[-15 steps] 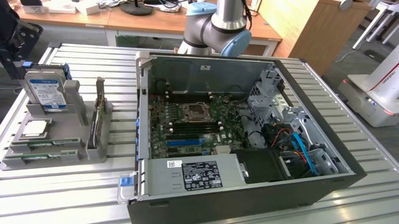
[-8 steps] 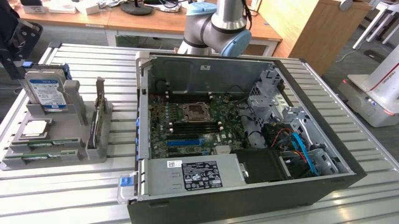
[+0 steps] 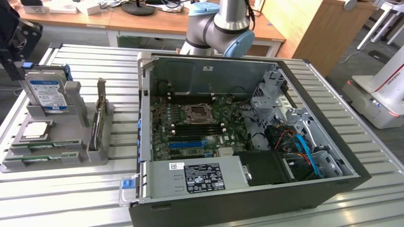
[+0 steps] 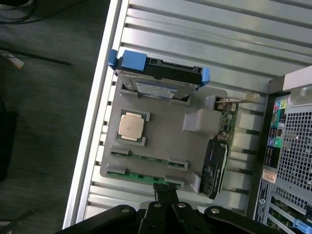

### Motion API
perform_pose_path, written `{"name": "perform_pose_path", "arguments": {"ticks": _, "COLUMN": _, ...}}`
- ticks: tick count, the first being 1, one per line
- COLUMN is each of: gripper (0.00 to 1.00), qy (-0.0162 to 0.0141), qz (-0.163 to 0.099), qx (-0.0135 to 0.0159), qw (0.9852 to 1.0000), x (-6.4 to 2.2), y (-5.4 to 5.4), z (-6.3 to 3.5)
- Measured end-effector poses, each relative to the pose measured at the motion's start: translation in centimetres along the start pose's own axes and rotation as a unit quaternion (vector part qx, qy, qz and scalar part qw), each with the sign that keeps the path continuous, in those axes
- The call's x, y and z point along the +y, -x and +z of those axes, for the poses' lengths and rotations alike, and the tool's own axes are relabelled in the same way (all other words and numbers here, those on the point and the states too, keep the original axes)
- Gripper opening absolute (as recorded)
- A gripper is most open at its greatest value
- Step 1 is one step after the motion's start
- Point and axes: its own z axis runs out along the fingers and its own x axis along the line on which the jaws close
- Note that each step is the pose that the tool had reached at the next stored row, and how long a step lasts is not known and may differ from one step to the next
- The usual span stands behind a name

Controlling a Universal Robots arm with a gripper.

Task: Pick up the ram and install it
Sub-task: 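Pick up the ram and move it above insertion slot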

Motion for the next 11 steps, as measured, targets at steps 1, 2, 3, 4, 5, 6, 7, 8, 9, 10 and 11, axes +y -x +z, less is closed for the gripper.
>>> {"name": "perform_pose_path", "arguments": {"ticks": 1, "gripper": 0.11, "qy": 0.0001, "qz": -0.005, "qx": 0.0002, "qw": 1.0000, "x": 0.00, "y": 0.00, "z": 0.00}}
{"name": "perform_pose_path", "arguments": {"ticks": 2, "gripper": 0.11, "qy": 0.0002, "qz": -0.010, "qx": 0.0004, "qw": 1.0000, "x": 0.00, "y": 0.00, "z": 0.00}}
{"name": "perform_pose_path", "arguments": {"ticks": 3, "gripper": 0.11, "qy": 0.0003, "qz": -0.015, "qx": 0.0007, "qw": 0.9999, "x": 0.00, "y": 0.00, "z": 0.00}}
{"name": "perform_pose_path", "arguments": {"ticks": 4, "gripper": 0.11, "qy": 0.0004, "qz": -0.020, "qx": 0.0009, "qw": 0.9998, "x": 0.00, "y": 0.00, "z": 0.00}}
{"name": "perform_pose_path", "arguments": {"ticks": 5, "gripper": 0.11, "qy": 0.0006, "qz": -0.025, "qx": 0.0011, "qw": 0.9997, "x": 0.00, "y": 0.00, "z": 0.00}}
{"name": "perform_pose_path", "arguments": {"ticks": 6, "gripper": 0.11, "qy": 0.0007, "qz": -0.030, "qx": 0.0013, "qw": 0.9996, "x": 0.00, "y": 0.00, "z": 0.00}}
{"name": "perform_pose_path", "arguments": {"ticks": 7, "gripper": 0.11, "qy": 0.0008, "qz": -0.035, "qx": 0.0016, "qw": 0.9994, "x": 0.00, "y": 0.00, "z": 0.00}}
{"name": "perform_pose_path", "arguments": {"ticks": 8, "gripper": 0.11, "qy": 0.0009, "qz": -0.040, "qx": 0.0018, "qw": 0.9992, "x": 0.00, "y": 0.00, "z": 0.00}}
{"name": "perform_pose_path", "arguments": {"ticks": 9, "gripper": 0.11, "qy": 0.0010, "qz": -0.045, "qx": 0.0020, "qw": 0.9990, "x": 0.00, "y": 0.00, "z": 0.00}}
{"name": "perform_pose_path", "arguments": {"ticks": 10, "gripper": 0.11, "qy": 0.0012, "qz": -0.051, "qx": 0.0023, "qw": 0.9987, "x": 0.00, "y": 0.00, "z": 0.00}}
{"name": "perform_pose_path", "arguments": {"ticks": 11, "gripper": 0.11, "qy": 0.0013, "qz": -0.056, "qx": 0.0026, "qw": 0.9984, "x": 0.00, "y": 0.00, "z": 0.00}}
